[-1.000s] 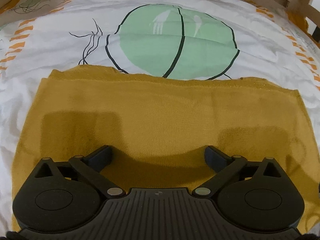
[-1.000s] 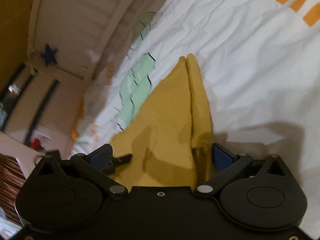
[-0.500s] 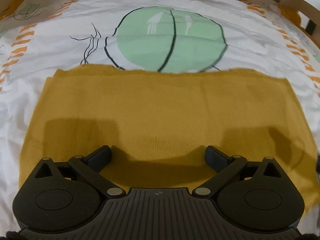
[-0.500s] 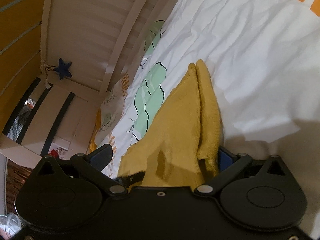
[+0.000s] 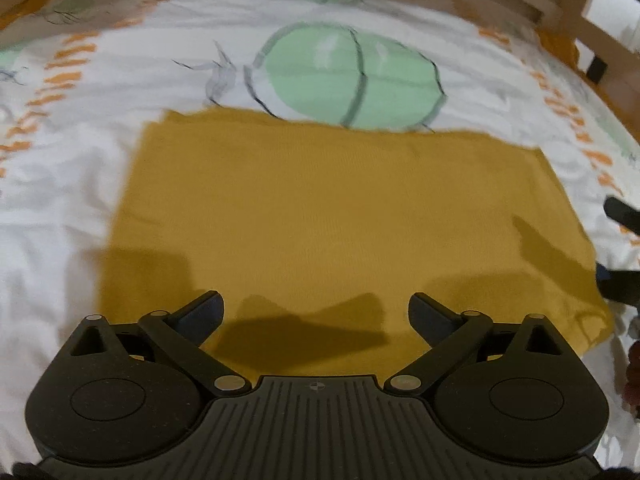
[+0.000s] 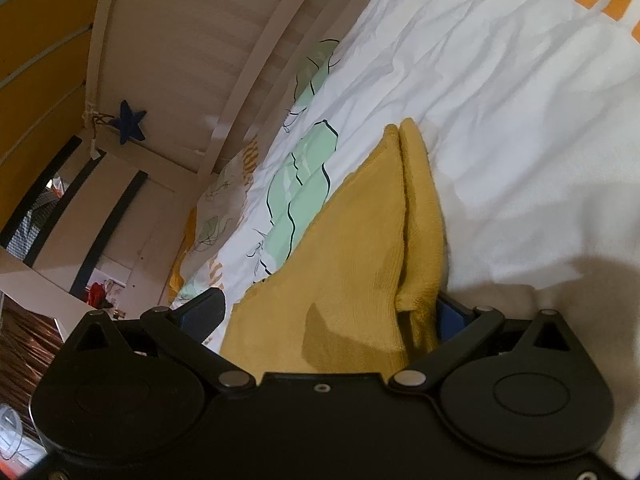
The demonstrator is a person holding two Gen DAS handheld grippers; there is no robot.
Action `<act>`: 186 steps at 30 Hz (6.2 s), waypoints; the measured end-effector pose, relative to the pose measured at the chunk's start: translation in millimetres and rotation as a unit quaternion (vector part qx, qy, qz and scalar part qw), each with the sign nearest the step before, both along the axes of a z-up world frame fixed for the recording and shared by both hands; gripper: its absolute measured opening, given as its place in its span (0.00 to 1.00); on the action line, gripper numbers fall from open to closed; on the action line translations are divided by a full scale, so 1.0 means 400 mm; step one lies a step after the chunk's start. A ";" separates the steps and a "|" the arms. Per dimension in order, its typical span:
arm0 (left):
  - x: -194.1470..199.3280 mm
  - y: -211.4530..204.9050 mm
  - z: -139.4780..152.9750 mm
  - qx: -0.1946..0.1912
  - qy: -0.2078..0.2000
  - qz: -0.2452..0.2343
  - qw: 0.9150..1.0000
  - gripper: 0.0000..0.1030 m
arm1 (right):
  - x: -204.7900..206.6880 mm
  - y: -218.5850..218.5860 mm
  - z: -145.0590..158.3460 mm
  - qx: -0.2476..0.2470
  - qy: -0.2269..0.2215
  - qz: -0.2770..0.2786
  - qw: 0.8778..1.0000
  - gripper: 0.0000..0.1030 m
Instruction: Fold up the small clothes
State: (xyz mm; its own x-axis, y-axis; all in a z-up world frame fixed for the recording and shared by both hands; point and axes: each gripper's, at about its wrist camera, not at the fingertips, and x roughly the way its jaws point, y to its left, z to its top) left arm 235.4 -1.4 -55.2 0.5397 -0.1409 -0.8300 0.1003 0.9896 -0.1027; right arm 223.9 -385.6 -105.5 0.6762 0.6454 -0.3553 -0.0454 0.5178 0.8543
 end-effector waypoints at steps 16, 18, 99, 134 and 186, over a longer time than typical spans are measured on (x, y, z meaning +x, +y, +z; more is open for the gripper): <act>0.049 0.244 0.013 -0.048 -0.005 0.035 0.998 0.97 | 0.047 0.056 0.042 -0.129 0.065 -0.006 0.989 0.27; 0.054 0.253 0.020 -0.053 -0.004 0.027 0.998 0.97 | 0.047 0.081 0.063 -0.165 0.065 -0.008 0.984 0.26; 0.076 0.454 0.093 -0.091 -0.041 0.096 0.990 0.97 | -0.014 0.798 0.149 -0.202 -0.092 0.260 0.940 0.64; 0.220 0.332 -0.018 0.048 -0.045 0.107 0.992 0.96 | -0.081 0.598 0.128 -0.272 -0.112 0.194 0.936 0.68; -0.136 0.339 -0.023 -0.117 -0.032 0.021 0.992 0.03 | 0.077 0.524 0.139 -0.268 -0.083 0.122 0.952 0.79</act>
State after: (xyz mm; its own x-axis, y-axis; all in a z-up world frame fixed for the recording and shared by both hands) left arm 181.1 134.3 -64.3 0.5993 -0.3028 -0.7410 0.0734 0.9426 -0.3259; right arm 254.6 -176.2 -49.9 0.6055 0.5466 -0.5784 -0.3319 0.8340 0.4407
